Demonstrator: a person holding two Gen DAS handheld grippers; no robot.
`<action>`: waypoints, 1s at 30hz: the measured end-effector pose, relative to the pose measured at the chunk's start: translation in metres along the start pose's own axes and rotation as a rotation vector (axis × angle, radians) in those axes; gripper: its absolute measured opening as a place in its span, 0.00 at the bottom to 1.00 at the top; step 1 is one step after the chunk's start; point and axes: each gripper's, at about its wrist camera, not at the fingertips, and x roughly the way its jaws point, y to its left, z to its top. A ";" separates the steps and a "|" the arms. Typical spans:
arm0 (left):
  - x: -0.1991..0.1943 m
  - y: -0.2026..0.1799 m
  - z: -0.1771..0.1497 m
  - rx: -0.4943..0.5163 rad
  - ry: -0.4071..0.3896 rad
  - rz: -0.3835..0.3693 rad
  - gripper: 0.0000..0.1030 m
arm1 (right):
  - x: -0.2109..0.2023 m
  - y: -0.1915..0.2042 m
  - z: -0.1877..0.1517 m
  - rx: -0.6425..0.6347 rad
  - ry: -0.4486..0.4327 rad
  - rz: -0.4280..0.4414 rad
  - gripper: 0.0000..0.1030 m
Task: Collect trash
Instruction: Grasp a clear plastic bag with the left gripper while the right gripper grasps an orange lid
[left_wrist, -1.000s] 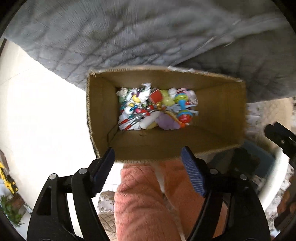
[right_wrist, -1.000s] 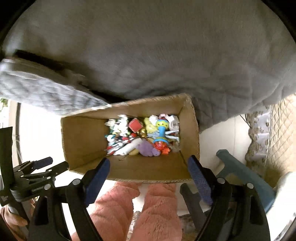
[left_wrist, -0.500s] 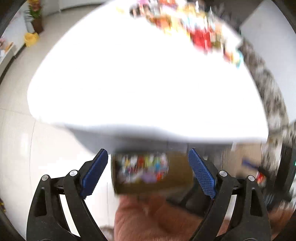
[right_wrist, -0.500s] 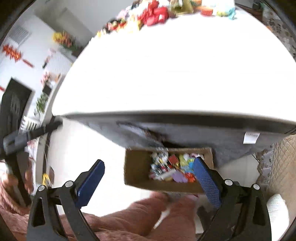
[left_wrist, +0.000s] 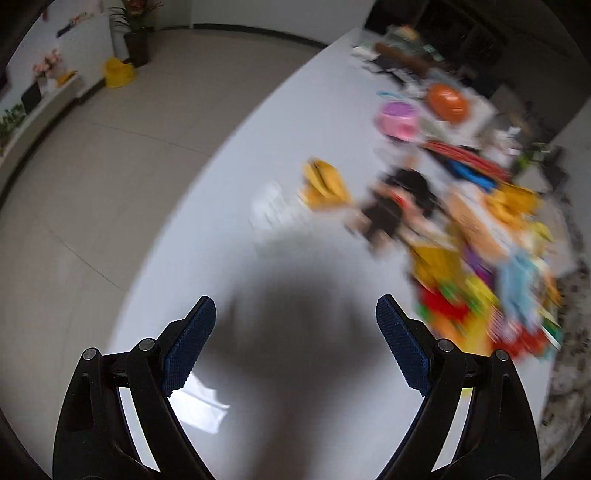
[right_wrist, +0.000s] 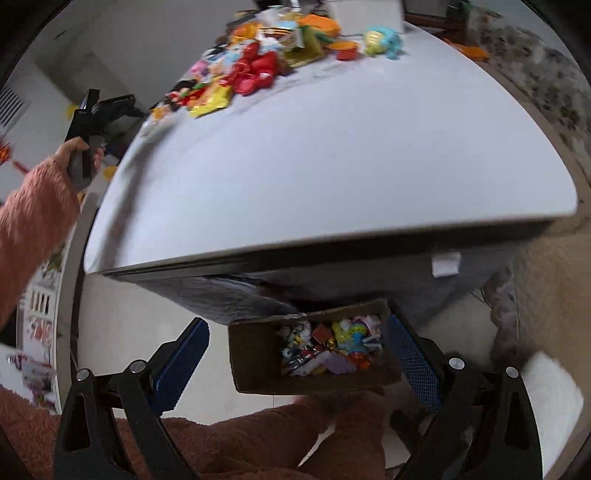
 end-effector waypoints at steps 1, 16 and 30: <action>0.008 -0.001 0.008 0.019 0.009 0.026 0.84 | 0.001 -0.002 -0.003 0.024 0.004 -0.008 0.92; 0.014 -0.026 0.003 0.270 0.024 -0.071 0.15 | -0.010 -0.009 0.040 0.182 -0.079 0.014 0.92; -0.112 -0.020 -0.211 0.277 0.099 -0.400 0.15 | 0.094 -0.047 0.300 0.267 -0.207 -0.208 0.93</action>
